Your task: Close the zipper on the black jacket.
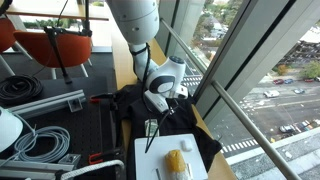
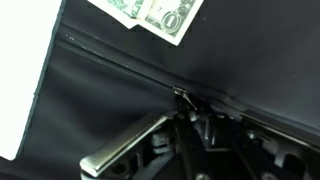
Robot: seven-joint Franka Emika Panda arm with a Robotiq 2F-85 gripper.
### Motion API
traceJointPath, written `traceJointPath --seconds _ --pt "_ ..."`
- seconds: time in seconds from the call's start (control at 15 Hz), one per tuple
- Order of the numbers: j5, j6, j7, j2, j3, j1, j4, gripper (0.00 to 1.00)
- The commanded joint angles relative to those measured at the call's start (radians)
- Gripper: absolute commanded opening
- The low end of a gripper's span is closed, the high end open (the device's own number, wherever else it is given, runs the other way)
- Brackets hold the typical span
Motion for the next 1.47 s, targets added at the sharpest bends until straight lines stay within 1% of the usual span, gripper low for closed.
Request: traceJointPath --seconds 0.0,0.2,0.33,0.6,1.07,1.4 --pt "-0.022 -0.016 0.022 0.037 0.028 0.029 0.065 0.04" --pt "-0.027 -0.019 0.021 0.041 0.03 0.048 0.073 0.04" --pt "-0.033 -0.01 0.021 0.027 0.029 0.059 0.058 0.04" --pt "-0.046 0.009 0.022 0.001 0.026 0.07 0.027 0.04" --pt "-0.058 0.026 0.025 -0.019 0.023 0.077 0.012 0.04" --pt "-0.063 0.042 0.031 -0.02 0.022 0.101 0.002 0.04"
